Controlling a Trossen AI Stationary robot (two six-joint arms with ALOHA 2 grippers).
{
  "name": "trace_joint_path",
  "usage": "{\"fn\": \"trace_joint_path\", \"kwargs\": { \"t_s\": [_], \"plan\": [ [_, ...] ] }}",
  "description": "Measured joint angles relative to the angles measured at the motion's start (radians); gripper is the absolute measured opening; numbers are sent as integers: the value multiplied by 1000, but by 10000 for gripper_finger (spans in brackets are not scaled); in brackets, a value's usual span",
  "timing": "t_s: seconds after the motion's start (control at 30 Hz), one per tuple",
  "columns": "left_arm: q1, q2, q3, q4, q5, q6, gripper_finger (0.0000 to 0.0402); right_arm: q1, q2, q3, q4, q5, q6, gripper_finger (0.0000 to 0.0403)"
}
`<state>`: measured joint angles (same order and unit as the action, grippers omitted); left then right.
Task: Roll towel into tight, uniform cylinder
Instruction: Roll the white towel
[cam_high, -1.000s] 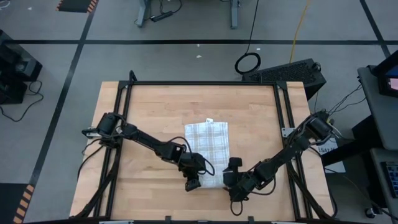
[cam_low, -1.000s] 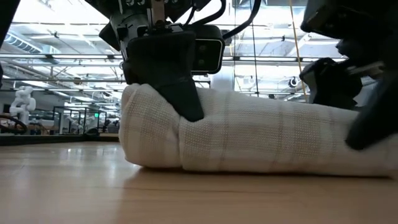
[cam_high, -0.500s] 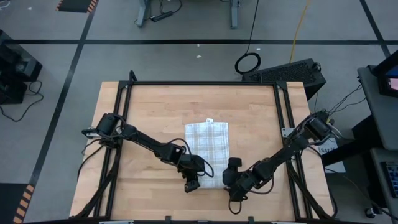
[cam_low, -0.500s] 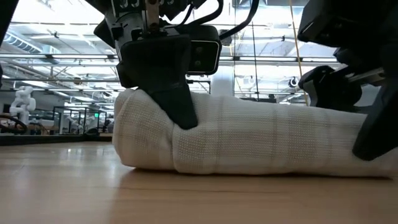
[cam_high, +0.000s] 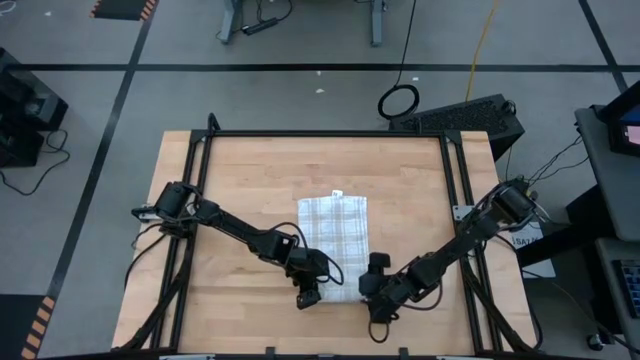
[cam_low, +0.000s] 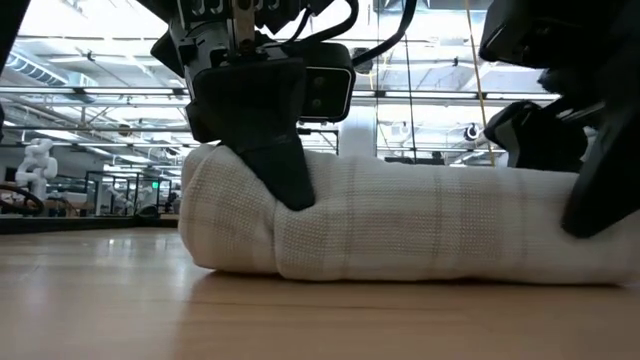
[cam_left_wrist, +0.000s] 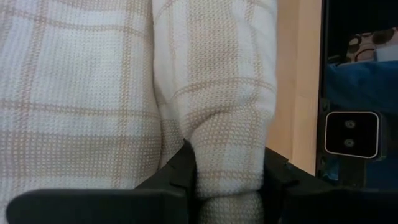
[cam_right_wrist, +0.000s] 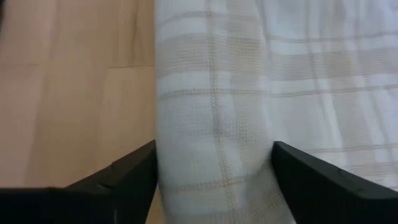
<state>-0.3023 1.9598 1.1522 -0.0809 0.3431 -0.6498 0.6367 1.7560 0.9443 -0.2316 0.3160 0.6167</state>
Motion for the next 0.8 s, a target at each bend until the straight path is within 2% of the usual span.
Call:
{"fn": "trace_joint_path", "kwargs": {
  "t_s": [0.23,0.5,0.63,0.8],
  "plan": [
    [0,0,0,-2,3,0,100,20,-21,0,-7,-4,61,346],
    [2,0,0,-3,-2,0,100,22,-9,0,-3,25,40,351],
    [3,0,0,-3,-8,-1,100,1,16,0,-2,-1,35,324],
    [3,0,0,-3,-13,0,100,-19,38,1,11,-36,40,248]
  ]
}}
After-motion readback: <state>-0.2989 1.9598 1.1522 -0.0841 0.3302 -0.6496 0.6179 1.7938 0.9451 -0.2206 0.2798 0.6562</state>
